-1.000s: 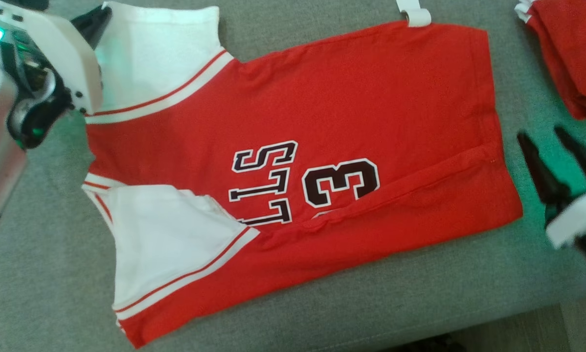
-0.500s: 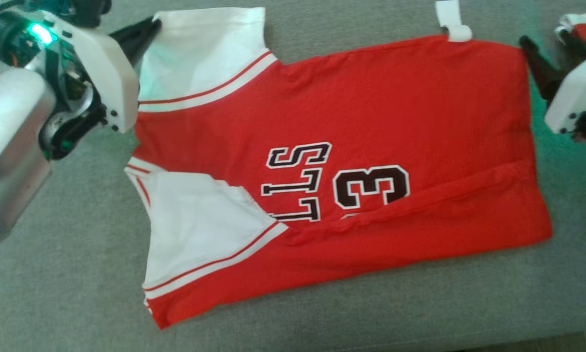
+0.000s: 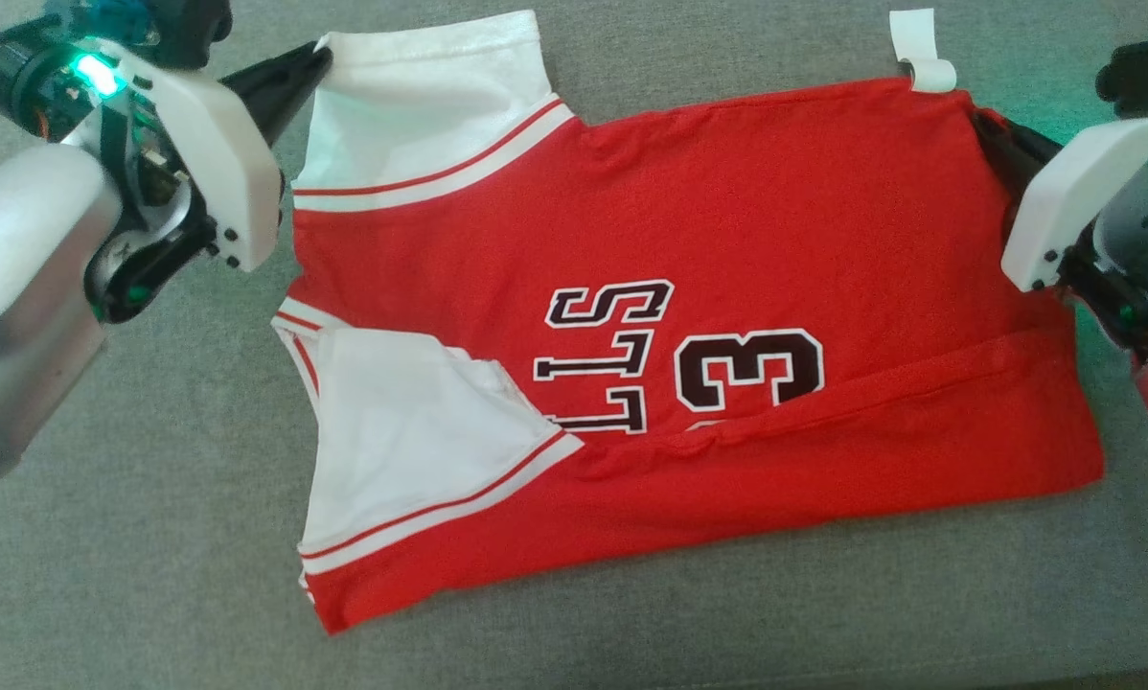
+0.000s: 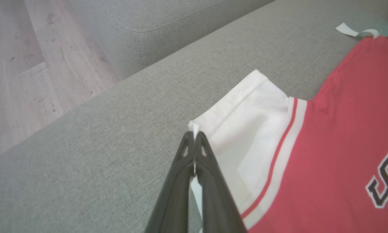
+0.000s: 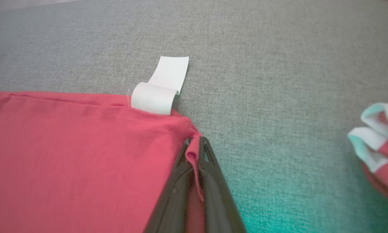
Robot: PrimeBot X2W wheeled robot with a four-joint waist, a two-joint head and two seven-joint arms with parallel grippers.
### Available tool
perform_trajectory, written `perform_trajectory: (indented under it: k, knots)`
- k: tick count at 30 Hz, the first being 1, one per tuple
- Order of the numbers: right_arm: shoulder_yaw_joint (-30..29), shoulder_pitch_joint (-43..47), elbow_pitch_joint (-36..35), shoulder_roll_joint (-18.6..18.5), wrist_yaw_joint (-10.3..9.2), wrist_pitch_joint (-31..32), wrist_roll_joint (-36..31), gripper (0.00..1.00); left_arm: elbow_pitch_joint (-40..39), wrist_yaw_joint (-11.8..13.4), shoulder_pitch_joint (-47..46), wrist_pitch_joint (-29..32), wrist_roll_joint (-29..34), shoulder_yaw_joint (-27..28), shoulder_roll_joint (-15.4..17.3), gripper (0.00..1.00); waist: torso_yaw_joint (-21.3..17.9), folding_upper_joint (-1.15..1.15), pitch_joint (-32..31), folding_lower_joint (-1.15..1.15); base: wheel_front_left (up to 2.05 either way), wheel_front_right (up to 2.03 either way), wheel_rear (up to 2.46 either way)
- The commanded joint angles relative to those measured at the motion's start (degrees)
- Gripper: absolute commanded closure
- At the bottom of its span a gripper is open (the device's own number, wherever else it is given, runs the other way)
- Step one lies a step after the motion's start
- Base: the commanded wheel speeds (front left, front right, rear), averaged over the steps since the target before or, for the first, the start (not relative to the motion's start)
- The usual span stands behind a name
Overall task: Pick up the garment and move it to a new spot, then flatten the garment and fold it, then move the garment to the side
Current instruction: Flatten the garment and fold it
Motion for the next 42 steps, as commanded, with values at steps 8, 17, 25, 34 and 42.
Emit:
perform_trajectory:
  k: [8, 17, 25, 34, 42]
  knots:
    - [6.3, -5.1, -0.2, -5.7, -0.05, -13.0, 1.1, 1.00, 3.0, 0.9, -7.4, -16.6, 7.0, 2.8, 2.5, 1.00, -0.6, 0.00, -1.2, 0.00, 0.00, 0.00, 0.00]
    - [5.5, -5.8, 2.6, -7.3, -0.05, -18.7, 4.1, 1.00, 8.0, 1.7, -8.0, -25.8, 7.9, 4.9, -0.2, 1.00, 0.3, 0.00, -2.8, 0.00, 0.00, 0.00, 0.00]
    - [6.3, -1.5, 2.2, -8.7, -0.05, -22.9, 7.9, 1.00, 4.7, 1.0, -2.3, -26.1, 4.2, 4.2, 0.9, 1.00, 1.8, 0.00, -4.4, 0.00, 0.00, 0.00, 0.00]
    - [6.7, 8.3, -2.1, -12.7, -0.05, -27.4, 11.9, 1.00, -12.7, 9.5, 12.5, -28.2, 0.5, 4.3, 8.9, 1.00, 3.4, 0.00, -7.2, 0.00, 0.00, 0.00, 0.00]
    - [7.0, 15.4, -5.3, -14.6, -0.05, -28.5, 13.4, 1.00, -25.8, 17.0, 24.1, -29.7, -1.6, 4.1, 13.0, 1.00, 4.0, 0.00, -8.0, 0.00, 0.00, 0.00, 0.00]
